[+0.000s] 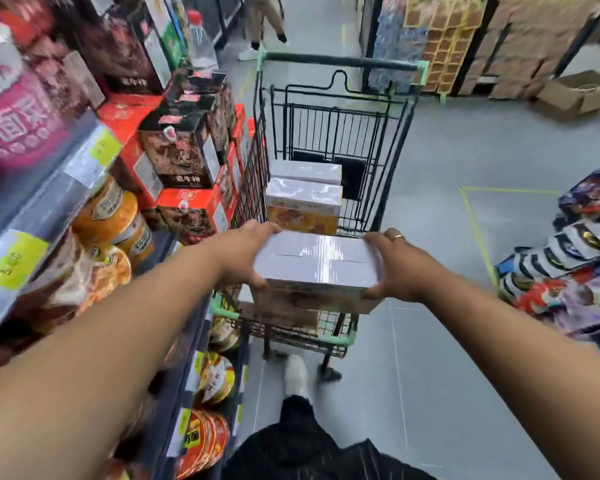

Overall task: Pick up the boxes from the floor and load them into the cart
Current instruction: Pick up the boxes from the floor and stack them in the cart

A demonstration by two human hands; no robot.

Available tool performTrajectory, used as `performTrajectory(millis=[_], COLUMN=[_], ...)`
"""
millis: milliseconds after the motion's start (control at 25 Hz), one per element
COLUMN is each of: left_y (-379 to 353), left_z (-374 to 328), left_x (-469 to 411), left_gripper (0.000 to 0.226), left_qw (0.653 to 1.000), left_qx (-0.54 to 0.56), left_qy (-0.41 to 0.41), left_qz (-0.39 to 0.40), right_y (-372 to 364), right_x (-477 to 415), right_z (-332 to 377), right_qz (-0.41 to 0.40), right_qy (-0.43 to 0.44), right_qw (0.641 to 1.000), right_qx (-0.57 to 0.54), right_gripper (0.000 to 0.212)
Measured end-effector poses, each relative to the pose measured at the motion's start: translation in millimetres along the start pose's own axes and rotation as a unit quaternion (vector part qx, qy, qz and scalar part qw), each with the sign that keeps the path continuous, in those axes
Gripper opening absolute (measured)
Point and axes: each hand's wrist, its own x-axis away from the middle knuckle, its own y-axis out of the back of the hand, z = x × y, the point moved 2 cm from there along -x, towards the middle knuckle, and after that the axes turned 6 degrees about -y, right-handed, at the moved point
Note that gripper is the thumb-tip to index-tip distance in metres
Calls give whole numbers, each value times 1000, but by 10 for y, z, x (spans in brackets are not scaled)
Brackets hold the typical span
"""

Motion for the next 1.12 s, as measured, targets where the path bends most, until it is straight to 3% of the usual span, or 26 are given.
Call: performTrajectory(millis=[320, 520, 840, 1120], left_y=[12, -152, -389, -497], left_z=[1069, 1424, 1708, 1659], left_x=[-1550, -2147, -2608, -2741], left_gripper=[110, 105, 83, 68], left_qw=[997, 995, 996, 995], left_qx=[-32, -41, -39, -31], left_qy=[14, 28, 63, 85], left_qz=[63, 82, 44, 43], right_y=[-270, -547, -881, -1001], right_x=[-1718, -2373, -2991, -3100], right_z=[184, 180, 100, 95], right_qz=[37, 53, 12, 53], right_qy=[-80, -107, -118, -128], right_qw=[996, 992, 989, 988], right_qx=[-18, -48, -89, -70], right_gripper=[90, 92, 75, 63])
